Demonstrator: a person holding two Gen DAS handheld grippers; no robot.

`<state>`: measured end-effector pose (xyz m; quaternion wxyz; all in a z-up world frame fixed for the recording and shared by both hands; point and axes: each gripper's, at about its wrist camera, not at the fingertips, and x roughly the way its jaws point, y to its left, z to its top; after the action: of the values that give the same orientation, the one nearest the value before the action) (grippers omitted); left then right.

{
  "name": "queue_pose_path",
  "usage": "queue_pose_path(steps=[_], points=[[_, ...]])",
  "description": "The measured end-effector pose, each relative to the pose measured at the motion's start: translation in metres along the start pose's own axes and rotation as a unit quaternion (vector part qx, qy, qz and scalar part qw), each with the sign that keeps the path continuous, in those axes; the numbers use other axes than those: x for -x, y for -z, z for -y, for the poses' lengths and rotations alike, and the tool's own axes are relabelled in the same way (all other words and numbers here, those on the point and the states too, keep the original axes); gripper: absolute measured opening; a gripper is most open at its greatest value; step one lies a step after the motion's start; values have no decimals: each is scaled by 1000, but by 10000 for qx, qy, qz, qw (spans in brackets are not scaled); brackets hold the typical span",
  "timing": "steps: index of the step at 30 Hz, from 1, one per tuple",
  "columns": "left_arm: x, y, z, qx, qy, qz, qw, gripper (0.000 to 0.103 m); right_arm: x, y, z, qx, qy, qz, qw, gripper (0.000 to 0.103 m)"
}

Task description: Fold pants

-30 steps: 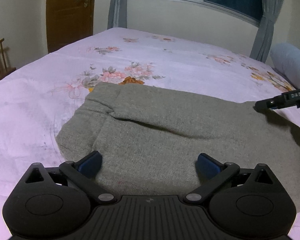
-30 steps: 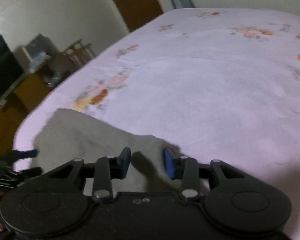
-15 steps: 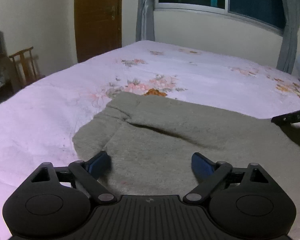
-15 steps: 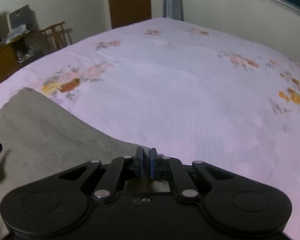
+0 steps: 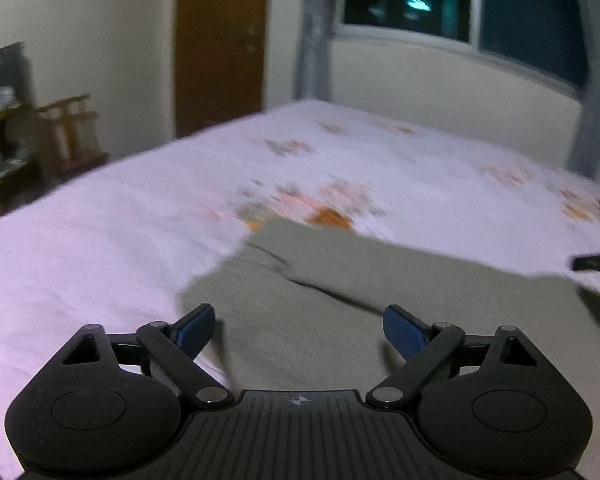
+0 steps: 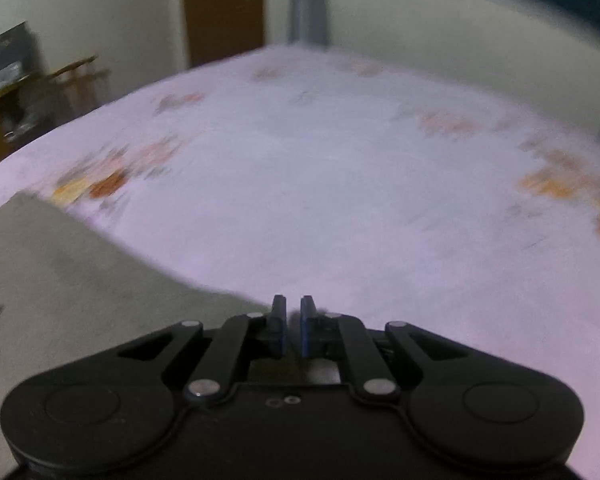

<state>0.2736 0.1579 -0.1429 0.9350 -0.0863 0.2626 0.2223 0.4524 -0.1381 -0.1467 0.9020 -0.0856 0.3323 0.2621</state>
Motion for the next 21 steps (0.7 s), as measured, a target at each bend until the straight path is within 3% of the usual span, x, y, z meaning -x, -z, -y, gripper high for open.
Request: queue_pose_path(steps=[3, 5, 8, 11, 13, 14, 16, 18, 21], points=[[-23, -2, -7, 19, -215, -73, 9997, 91, 13, 0, -10, -16, -413, 145, 9990, 0], [-55, 12, -8, -245, -455, -642, 9966, 95, 10, 5, -25, 189, -664, 54, 9976, 0], [-61, 18, -33, 409, -125, -803, 9959, 97, -24, 18, -26, 276, -207, -633, 9974, 0], [-42, 7, -31, 250, -297, -476, 9981, 97, -6, 10, -19, 73, -2, -248, 9997, 0], [-47, 8, -22, -46, -363, -562, 9977, 97, 2, 6, -25, 61, -154, -38, 9999, 0], [-57, 13, -18, -192, -454, -750, 9960, 97, -3, 8, -29, 60, -250, -149, 9996, 0], [-65, 22, -28, 88, -329, -820, 9961, 101, -28, 19, -28, 197, -65, -670, 9975, 0], [-60, 14, -36, 261, -306, -898, 9951, 101, -19, 19, -14, -299, -35, -623, 9976, 1], [-39, 6, -38, 157, -383, -718, 9966, 101, 17, 17, -22, -63, 168, -309, 9994, 9]])
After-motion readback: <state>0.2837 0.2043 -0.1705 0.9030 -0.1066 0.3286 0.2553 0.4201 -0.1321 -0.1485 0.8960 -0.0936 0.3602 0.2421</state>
